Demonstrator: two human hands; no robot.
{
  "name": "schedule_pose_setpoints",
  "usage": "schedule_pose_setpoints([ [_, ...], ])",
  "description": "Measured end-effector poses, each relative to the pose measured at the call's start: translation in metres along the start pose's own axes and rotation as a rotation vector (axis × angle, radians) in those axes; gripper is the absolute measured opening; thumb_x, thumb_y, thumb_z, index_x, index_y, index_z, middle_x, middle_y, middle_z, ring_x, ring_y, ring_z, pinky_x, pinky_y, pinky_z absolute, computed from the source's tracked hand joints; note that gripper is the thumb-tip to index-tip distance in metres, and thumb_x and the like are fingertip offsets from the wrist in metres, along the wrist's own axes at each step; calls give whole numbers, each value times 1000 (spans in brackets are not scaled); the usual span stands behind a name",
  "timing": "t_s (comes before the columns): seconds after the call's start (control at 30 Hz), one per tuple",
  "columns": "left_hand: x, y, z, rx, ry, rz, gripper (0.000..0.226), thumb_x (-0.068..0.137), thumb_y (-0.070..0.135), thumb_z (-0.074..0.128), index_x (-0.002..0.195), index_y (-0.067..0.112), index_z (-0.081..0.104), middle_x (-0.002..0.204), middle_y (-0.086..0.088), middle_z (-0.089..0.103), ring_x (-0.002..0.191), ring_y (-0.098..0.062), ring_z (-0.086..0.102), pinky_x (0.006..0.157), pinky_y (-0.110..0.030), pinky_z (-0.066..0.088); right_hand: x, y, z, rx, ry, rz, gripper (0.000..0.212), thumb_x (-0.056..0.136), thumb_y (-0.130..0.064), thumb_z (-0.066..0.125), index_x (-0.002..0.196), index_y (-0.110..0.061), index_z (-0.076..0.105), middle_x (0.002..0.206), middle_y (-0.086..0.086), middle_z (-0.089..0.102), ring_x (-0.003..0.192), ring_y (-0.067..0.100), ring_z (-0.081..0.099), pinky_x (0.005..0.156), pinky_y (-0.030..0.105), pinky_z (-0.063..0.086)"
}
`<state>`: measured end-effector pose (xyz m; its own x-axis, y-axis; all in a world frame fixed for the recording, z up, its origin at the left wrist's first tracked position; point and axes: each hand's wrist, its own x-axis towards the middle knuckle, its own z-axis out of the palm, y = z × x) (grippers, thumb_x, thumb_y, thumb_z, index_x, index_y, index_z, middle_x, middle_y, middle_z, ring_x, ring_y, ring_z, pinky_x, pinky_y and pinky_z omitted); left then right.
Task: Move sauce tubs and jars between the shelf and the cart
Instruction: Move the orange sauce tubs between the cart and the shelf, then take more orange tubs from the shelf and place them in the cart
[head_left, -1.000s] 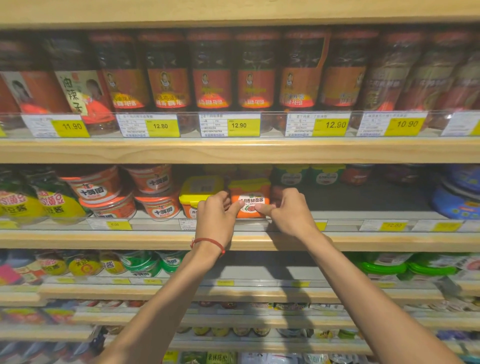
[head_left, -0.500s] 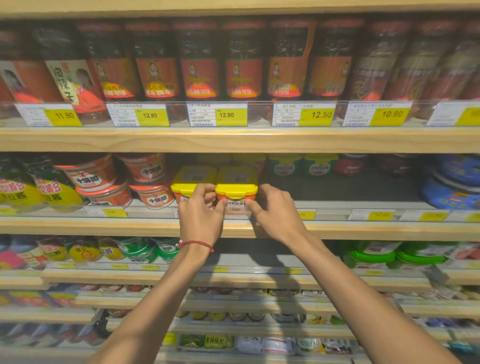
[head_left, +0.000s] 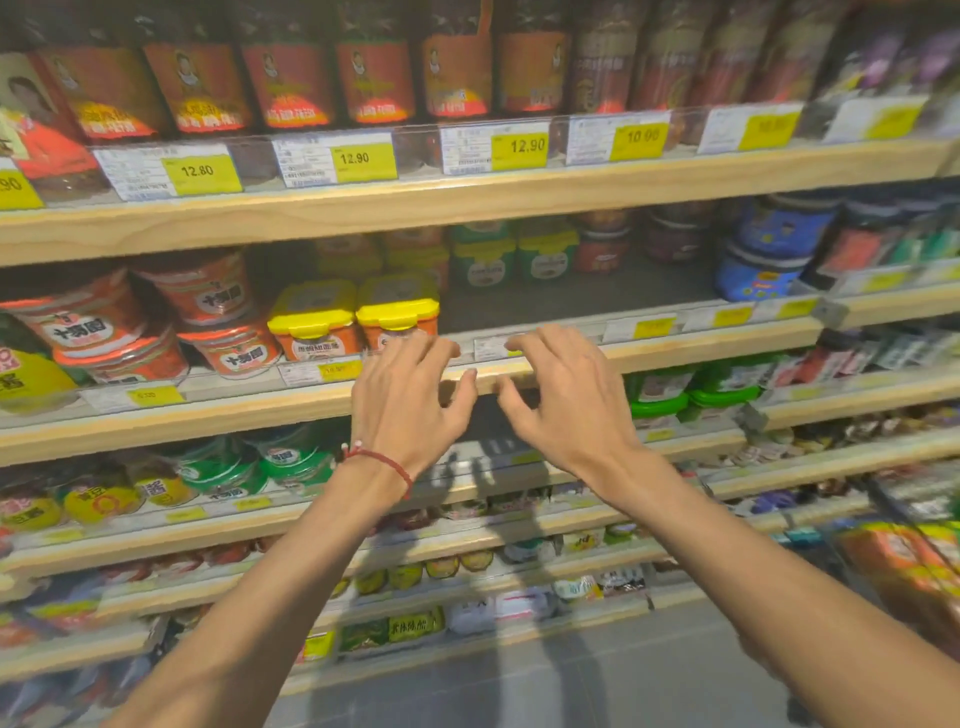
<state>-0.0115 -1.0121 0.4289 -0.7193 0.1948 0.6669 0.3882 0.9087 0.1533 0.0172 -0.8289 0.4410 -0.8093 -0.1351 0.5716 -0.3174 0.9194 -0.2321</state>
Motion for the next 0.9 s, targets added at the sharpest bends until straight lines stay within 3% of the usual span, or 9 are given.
schedule_pose_setpoints([
  [0.2, -19, 32, -1, 7, -143, 176, 36, 93, 50, 50, 102, 18, 65, 98, -1, 61, 92, -27, 57, 72, -40, 45, -68, 18, -28, -262, -35, 185, 49, 91, -50, 54, 119, -13, 69, 108, 5, 66, 101, 29, 59, 82, 43, 48],
  [0.43, -48, 107, 14, -101, -280, 360, 47, 94, 57, 43, 119, 22, 64, 107, -1, 61, 97, -26, 59, 77, -42, 48, -162, 47, -70, -365, -19, 451, 49, 93, -52, 57, 120, -13, 69, 111, 5, 67, 104, 27, 60, 84, 42, 49],
  [0.6, -60, 191, 30, -130, -327, 501, 53, 93, 59, 40, 118, 21, 67, 108, -3, 65, 101, -28, 57, 78, -41, 46, -227, 90, -110, -414, 20, 604, 54, 96, -58, 51, 120, -13, 71, 108, 7, 68, 101, 29, 60, 80, 40, 48],
  [0.7, -67, 252, 44, -127, -350, 599, 55, 93, 60, 40, 121, 21, 66, 108, -4, 65, 100, -30, 58, 80, -42, 45, -264, 125, -133, -443, 54, 693, 59, 94, -63, 44, 109, -13, 72, 99, 8, 66, 97, 30, 58, 79, 41, 45],
  [0.9, -81, 389, 89, -206, -424, 701, 54, 95, 59, 38, 123, 20, 64, 114, -4, 64, 103, -29, 58, 84, -43, 48, -340, 222, -181, -494, 64, 782, 57, 94, -61, 48, 106, -12, 74, 94, 10, 68, 92, 32, 59, 78, 41, 46],
])
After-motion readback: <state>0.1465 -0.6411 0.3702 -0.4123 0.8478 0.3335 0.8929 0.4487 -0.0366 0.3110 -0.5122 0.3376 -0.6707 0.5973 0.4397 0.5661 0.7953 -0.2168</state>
